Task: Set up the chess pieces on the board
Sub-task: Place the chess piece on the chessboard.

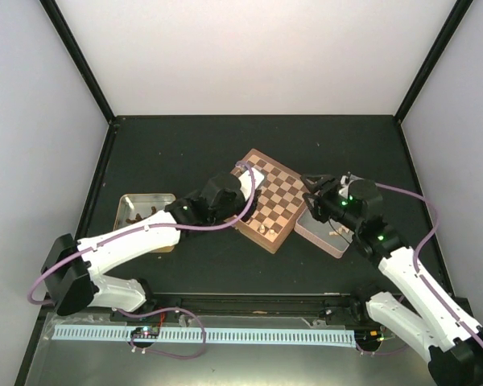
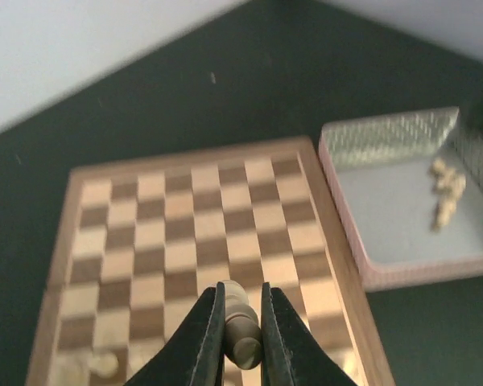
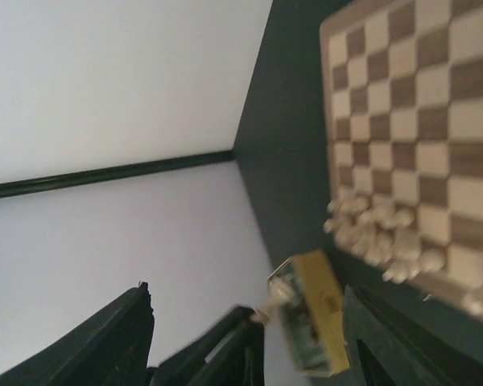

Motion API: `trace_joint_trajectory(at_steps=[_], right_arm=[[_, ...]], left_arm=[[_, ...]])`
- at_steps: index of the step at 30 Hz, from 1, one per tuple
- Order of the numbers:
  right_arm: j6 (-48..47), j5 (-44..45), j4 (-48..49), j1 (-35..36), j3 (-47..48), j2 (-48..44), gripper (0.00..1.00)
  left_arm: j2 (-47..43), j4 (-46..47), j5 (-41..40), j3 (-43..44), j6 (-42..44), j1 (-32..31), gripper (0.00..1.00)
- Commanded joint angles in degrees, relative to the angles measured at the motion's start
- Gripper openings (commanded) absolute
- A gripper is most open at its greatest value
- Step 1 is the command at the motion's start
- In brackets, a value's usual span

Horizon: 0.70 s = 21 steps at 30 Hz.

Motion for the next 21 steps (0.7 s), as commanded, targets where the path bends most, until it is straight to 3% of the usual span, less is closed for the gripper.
trace_joint_trajectory(at_steps=[1,6,13,21], right_arm=[[-16.9,9.9,-8.0,-1.0,3.3,0.3,0.65],[-23.0,10.5,-11.9,-1.1,5.7,3.9,0.65],[-24.0,11.3,-12.0,-1.3,4.3,3.9,0.65],[-25.3,11.6,-12.3,-1.3,4.4,3.8,0.65]], left_arm=[[2.3,-16.4,6.2,2.7,-6.5,0.8,0.01],[8.7,-23.2,8.9,9.4,-7.5,1.9,0.02],[18.3,-26.5,8.7,15.6,-7.2,2.9,0.02],[18.4,-24.5,7.7,11.2,-8.4,2.8,0.02]])
